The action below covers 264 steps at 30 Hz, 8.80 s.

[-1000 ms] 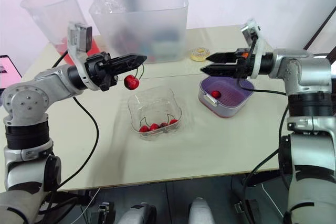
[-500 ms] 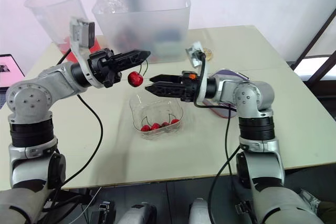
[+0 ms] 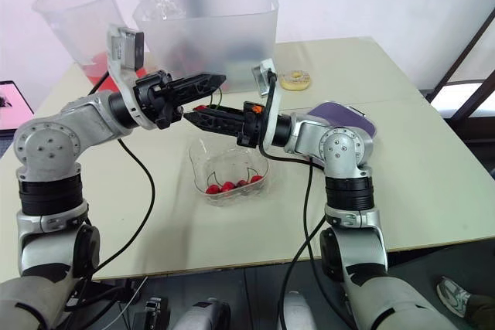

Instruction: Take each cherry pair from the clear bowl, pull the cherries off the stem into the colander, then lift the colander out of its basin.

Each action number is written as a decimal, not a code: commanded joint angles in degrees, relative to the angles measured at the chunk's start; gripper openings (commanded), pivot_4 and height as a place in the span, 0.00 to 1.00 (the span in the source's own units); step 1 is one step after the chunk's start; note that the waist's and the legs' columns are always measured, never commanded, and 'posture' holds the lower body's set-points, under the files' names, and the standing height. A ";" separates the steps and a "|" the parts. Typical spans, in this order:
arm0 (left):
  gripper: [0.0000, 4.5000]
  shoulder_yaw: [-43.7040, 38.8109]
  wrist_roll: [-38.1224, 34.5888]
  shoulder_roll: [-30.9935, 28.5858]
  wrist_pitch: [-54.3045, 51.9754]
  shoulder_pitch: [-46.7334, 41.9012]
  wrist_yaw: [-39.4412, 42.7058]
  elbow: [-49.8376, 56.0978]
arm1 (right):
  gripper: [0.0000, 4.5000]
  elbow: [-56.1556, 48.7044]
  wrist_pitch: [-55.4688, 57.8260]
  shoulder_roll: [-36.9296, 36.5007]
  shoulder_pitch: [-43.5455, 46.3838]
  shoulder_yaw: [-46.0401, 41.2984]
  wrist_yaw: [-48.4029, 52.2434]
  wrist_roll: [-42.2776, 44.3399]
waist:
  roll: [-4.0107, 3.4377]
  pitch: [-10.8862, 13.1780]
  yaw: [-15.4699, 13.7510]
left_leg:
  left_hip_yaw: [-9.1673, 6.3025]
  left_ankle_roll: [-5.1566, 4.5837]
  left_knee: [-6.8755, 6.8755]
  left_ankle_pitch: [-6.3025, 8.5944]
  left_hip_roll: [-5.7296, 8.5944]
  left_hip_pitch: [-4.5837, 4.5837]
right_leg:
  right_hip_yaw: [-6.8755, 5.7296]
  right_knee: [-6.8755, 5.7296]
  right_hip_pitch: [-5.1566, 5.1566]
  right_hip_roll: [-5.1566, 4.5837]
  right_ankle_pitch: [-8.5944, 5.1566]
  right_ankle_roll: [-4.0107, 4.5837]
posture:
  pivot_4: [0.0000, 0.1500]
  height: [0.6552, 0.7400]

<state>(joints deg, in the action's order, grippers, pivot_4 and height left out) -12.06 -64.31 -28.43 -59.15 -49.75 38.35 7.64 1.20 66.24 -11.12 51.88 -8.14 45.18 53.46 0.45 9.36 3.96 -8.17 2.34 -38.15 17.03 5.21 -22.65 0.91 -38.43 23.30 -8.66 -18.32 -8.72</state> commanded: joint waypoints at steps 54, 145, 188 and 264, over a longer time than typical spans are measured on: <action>0.00 -3.65 -0.51 -1.74 2.54 3.35 -2.26 4.51 | 0.21 31.54 -37.84 -36.86 8.00 23.34 16.43 -44.58 | 0.05 0.01 -0.06 | 0.18 -0.01 0.08 0.00 -0.02 0.00 | 0.03 0.14 0.02 0.01 0.00 -0.01 | 1.00 1.00; 0.99 -15.88 17.23 -25.43 21.92 51.74 15.45 24.65 | 1.00 34.73 -50.89 -9.20 25.89 43.29 45.30 -54.13 | -0.02 0.03 -0.08 | 0.02 0.02 0.23 -0.01 -0.07 -0.07 | -0.01 0.22 0.12 0.02 0.00 0.01 | 1.00 1.00; 1.00 -16.72 18.14 -24.65 21.63 54.54 12.34 25.54 | 0.27 39.96 -51.51 -1.72 23.56 40.38 40.57 -66.65 | -0.05 0.04 0.11 | 0.00 0.04 0.26 -0.01 -0.08 -0.04 | -0.01 0.22 0.13 0.05 0.00 0.01 | 1.00 1.00; 0.01 1.36 -2.18 -13.70 -6.20 4.09 -9.09 4.47 | 0.26 -0.20 -73.85 -19.02 6.46 27.28 22.36 -57.68 | 0.04 0.00 0.03 | 0.02 0.03 0.08 -0.01 0.00 -0.05 | -0.02 0.01 0.12 0.03 0.00 0.00 | 1.00 1.00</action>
<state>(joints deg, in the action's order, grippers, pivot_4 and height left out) -9.81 -66.70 -41.70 -65.45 -45.02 28.85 10.39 3.57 -7.69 -29.85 58.07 19.62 67.34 -5.24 0.49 9.36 4.00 -8.15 2.38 -38.07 17.01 5.21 -22.70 0.89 -38.42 23.42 -8.63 -18.32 -8.72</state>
